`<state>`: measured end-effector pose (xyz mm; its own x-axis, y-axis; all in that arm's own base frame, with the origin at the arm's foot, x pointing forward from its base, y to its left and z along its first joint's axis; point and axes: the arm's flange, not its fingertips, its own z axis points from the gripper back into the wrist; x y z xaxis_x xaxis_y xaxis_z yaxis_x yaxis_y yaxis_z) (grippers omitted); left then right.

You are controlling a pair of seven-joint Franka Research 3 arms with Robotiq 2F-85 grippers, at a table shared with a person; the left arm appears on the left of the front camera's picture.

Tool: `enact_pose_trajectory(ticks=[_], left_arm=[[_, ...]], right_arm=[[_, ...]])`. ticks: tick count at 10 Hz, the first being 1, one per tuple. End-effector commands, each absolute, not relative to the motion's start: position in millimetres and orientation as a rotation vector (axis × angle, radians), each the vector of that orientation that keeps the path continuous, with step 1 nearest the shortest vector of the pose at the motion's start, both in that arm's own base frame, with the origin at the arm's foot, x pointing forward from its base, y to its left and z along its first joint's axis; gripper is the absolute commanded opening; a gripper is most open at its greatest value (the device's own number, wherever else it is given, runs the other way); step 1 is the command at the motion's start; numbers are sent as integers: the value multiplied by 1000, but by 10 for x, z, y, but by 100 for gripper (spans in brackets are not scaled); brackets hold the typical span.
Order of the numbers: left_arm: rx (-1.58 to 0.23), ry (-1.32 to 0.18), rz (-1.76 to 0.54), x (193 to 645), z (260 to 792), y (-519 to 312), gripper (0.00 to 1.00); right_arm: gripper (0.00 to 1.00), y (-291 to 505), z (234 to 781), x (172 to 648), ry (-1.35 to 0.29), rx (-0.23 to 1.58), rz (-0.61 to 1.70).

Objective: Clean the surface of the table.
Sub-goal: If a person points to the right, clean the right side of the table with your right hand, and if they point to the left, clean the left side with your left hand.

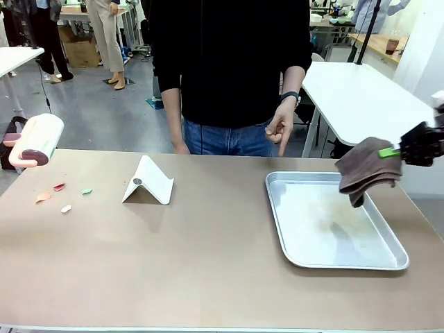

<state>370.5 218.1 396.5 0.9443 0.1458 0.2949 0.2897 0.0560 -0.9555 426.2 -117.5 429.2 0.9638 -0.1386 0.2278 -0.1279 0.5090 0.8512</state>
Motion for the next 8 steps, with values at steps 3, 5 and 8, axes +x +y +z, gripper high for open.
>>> enact_pose_trajectory(ticks=[3, 5, 8], left_arm=[[-1534, -358, -134, 3679, 3991, 2182, 0], [-1534, -358, -134, 3679, 3991, 2182, 0], [-1534, -358, -134, 3679, 3991, 2182, 0]], right_arm=[[8, -1992, 4378, 4018, -360, 1308, -29], [8, -2319, 4421, 3809, -356, 1433, 41], [8, -2778, 4325, 3512, -383, 1604, 132]])
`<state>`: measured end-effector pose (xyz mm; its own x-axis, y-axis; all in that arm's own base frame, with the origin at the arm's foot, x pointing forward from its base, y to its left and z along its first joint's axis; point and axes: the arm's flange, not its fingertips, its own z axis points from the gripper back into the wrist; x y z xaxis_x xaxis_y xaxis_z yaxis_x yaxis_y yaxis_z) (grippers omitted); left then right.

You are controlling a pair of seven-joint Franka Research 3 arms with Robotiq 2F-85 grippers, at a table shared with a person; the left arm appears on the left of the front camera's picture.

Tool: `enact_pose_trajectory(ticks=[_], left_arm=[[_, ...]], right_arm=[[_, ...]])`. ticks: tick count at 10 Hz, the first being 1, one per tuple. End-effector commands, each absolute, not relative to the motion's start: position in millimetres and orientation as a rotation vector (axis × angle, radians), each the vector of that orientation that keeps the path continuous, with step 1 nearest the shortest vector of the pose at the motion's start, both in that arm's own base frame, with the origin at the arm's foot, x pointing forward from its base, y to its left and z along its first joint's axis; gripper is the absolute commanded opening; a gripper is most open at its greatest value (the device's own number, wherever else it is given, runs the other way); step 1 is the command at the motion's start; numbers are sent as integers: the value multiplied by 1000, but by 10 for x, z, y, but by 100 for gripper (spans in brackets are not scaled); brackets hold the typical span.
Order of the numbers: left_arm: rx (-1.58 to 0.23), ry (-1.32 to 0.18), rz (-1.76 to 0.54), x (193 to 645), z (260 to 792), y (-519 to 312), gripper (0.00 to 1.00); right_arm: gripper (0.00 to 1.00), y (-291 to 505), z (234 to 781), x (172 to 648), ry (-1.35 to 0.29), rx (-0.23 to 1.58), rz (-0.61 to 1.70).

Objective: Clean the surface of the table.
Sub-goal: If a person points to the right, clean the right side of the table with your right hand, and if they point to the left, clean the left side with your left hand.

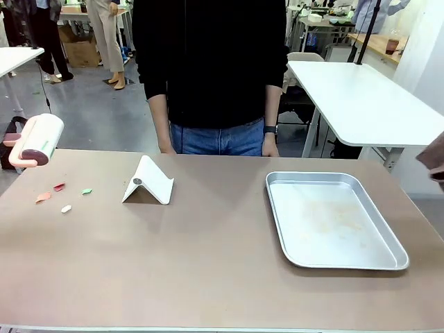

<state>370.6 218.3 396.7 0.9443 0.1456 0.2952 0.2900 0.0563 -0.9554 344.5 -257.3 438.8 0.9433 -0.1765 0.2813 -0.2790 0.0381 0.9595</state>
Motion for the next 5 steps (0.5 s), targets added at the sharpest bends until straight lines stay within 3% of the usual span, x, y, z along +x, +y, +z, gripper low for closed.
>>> enact_pose_trajectory(ticks=[1, 5], left_arm=[[-1534, -358, -134, 3679, 3991, 2182, 0], [-1534, -358, -134, 3679, 3991, 2182, 0]], right_arm=[[8, -2870, 4276, 3454, -404, 1627, 125], [8, -2680, 4204, 3386, -379, 1607, 105]])
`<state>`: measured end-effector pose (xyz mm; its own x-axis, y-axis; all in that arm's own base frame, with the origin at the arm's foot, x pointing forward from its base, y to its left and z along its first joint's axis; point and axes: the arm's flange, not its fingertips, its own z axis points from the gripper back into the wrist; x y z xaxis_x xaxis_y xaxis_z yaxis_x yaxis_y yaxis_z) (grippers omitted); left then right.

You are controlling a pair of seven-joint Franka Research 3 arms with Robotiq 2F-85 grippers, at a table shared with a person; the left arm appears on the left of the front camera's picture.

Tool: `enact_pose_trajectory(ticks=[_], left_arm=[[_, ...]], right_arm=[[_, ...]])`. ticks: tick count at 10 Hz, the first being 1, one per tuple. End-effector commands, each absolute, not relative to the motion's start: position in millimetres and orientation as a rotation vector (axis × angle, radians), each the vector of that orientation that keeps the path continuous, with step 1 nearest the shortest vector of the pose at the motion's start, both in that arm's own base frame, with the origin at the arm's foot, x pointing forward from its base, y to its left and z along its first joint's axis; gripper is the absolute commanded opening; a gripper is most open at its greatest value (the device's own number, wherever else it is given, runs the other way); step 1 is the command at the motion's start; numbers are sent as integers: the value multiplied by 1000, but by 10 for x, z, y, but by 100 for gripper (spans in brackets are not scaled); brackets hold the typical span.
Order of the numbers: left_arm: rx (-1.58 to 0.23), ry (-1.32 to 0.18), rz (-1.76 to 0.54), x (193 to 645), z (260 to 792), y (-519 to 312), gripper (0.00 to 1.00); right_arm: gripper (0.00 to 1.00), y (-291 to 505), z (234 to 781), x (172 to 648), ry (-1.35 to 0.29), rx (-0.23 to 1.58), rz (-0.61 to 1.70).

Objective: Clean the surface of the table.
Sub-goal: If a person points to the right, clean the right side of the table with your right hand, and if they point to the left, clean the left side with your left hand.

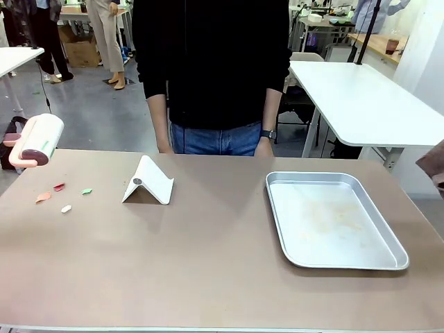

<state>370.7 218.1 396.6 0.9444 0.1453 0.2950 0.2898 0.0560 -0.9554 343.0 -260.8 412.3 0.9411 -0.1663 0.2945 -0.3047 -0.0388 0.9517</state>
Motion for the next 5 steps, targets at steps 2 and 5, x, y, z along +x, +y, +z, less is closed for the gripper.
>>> enact_pose_trajectory(ticks=[2, 5], left_arm=[[-1534, -358, -134, 3679, 3991, 2182, 0], [-1534, -358, -134, 3679, 3991, 2182, 0]], right_arm=[[8, -2680, 4204, 3386, -379, 1607, 105], [8, -2680, 4204, 3386, -379, 1607, 105]])
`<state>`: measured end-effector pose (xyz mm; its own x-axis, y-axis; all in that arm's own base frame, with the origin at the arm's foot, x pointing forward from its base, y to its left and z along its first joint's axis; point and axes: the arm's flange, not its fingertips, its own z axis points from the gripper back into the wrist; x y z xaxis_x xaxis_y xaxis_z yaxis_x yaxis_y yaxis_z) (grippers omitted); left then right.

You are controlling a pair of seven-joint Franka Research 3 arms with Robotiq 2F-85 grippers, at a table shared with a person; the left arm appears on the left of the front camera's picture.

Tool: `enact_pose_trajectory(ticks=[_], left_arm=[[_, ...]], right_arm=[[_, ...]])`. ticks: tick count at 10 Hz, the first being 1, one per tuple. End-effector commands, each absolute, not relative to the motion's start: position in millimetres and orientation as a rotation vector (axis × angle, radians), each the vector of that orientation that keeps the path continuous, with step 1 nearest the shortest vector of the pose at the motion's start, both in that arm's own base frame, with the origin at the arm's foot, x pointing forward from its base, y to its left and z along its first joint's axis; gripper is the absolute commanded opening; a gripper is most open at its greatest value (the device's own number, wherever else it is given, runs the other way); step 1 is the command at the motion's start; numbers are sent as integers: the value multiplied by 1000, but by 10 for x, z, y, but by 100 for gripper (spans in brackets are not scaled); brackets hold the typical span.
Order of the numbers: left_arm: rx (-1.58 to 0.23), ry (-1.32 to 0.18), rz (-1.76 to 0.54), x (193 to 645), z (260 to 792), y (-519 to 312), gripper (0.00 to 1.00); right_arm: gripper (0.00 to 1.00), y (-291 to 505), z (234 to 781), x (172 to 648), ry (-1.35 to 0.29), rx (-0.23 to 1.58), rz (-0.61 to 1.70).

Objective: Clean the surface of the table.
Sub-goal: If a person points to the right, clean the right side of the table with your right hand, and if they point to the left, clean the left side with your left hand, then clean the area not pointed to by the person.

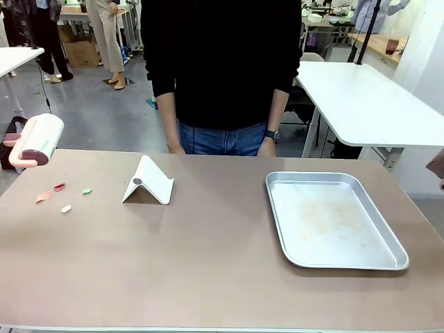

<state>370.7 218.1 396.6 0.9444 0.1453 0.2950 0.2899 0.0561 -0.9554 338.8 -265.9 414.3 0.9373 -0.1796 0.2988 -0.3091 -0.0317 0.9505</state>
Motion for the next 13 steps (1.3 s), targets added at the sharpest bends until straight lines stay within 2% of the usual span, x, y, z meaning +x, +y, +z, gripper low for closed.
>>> enact_pose_trajectory(ticks=[1, 13], left_arm=[[-1534, -358, -134, 3679, 3991, 2182, 0], [-1534, -358, -134, 3679, 3991, 2182, 0]], right_arm=[[8, -2680, 4204, 3386, -379, 1607, 105], [8, -2680, 4204, 3386, -379, 1607, 105]])
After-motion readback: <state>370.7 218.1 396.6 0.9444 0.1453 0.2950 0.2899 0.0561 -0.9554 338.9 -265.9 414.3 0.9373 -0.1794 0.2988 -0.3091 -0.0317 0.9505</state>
